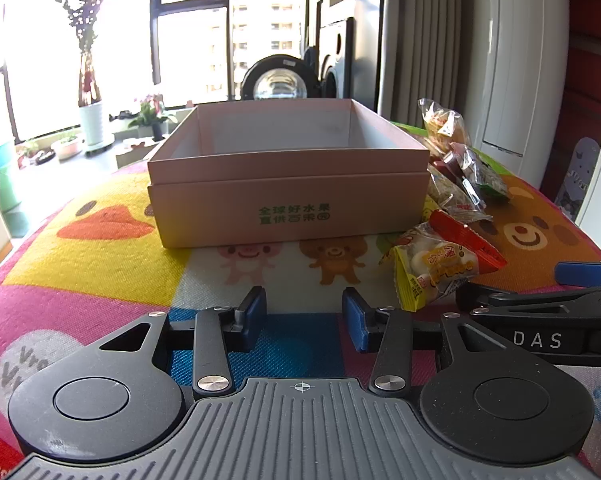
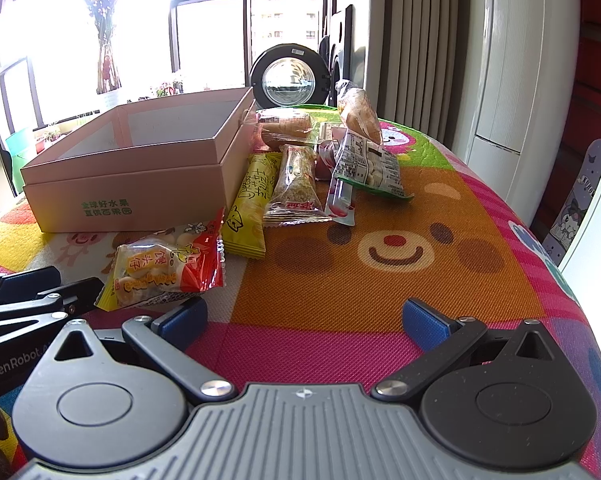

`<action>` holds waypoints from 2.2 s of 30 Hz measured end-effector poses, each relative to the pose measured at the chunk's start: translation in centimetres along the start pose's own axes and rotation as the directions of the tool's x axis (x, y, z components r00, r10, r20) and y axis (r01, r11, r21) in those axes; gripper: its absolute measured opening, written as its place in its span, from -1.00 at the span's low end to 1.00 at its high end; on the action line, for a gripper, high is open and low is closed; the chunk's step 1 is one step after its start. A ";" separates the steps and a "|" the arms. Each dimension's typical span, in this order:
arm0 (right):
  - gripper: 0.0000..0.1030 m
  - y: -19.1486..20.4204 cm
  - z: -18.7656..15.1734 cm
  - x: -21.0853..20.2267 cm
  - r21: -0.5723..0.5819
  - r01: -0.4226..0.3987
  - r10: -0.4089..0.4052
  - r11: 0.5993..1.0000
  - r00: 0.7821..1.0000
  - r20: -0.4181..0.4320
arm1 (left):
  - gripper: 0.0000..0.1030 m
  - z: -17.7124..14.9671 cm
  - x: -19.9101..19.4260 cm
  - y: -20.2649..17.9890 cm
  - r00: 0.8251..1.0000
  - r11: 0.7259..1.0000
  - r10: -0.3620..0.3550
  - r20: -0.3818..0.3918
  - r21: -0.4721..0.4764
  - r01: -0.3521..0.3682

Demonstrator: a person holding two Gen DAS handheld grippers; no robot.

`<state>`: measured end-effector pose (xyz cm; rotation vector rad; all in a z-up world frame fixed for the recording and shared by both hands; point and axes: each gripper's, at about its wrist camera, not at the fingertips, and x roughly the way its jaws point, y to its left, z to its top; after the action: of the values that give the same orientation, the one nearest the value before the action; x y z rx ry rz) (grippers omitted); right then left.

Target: Organize objects

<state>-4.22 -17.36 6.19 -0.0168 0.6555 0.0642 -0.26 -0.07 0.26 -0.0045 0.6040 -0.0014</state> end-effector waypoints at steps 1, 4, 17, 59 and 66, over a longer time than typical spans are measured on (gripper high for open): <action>1.00 0.0 0.0 0.0 0.000 0.000 0.000 1.000 1.000 0.000 | -0.06 0.0 0.0 0.0 1.000 1.000 0.000 0.000 0.000 0.000; 1.00 0.1 0.1 0.0 -0.001 0.001 -0.001 1.000 1.000 0.000 | -0.06 0.0 0.0 0.0 1.000 1.000 0.000 0.000 0.000 0.000; 1.00 -0.4 0.1 -0.6 0.004 -0.005 0.005 1.000 1.000 0.002 | -0.06 0.0 0.0 0.2 1.000 1.000 0.001 0.000 0.002 -0.001; 1.00 -0.5 1.5 0.4 -0.046 -0.062 0.056 0.997 0.991 -0.118 | -0.06 0.1 0.4 0.1 1.000 1.000 -0.002 -0.001 -0.014 0.002; 1.00 -0.6 1.6 0.5 -0.046 -0.071 0.065 0.996 0.990 -0.121 | -0.08 1.0 0.1 0.9 0.999 0.999 -0.049 -0.015 -0.007 0.049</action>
<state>-2.77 -17.87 7.15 -0.0472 0.7743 0.1465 0.43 0.84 1.04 -0.0257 0.6194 -0.0473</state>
